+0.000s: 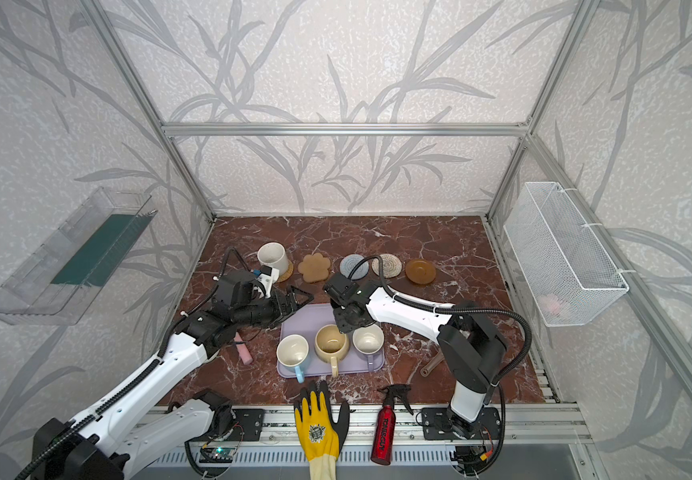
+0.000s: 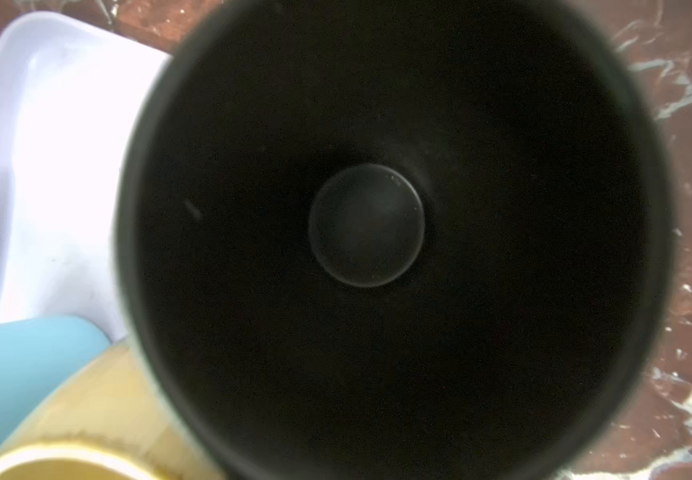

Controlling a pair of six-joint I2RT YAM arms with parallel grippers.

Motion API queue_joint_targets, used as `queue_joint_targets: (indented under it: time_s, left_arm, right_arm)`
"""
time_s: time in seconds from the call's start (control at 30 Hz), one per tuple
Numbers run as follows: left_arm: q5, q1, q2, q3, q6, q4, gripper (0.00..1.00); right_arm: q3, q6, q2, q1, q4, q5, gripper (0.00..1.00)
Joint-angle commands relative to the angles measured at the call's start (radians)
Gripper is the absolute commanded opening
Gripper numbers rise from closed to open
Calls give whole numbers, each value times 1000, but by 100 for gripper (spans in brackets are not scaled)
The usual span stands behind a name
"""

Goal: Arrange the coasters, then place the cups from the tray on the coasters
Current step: 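Lower the right gripper onto the black mug on the tray and grasp it, then lift the black mug with the right gripper toward the cork paw coaster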

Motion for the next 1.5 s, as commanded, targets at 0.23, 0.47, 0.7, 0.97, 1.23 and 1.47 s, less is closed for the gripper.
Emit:
queue_joint_targets:
  time_s: [0.23, 0.47, 0.7, 0.97, 1.23, 1.47]
  left_arm:
    - [-19, -6, 7, -13, -4, 27, 98]
    - [-20, -5, 6, -4, 3, 20, 98]
    - [-20, -5, 3, -5, 4, 22, 98]
    - [-40, -5, -18, -17, -11, 33, 98]
    - [-25, -5, -44, -35, -64, 101, 99]
    - [-4, -3, -56, -33, -99, 133, 99]
  right_arm:
    - [36, -1, 26, 2, -13, 9, 25]
    - [17, 4, -18, 2, -7, 21, 9]
    - [-7, 9, -91, -1, 6, 18, 3]
    - [-15, 6, -154, -6, 24, 3, 2]
    - [-10, 54, -219, -12, 23, -7, 0]
    - [14, 115, -255, -15, 11, -37, 0]
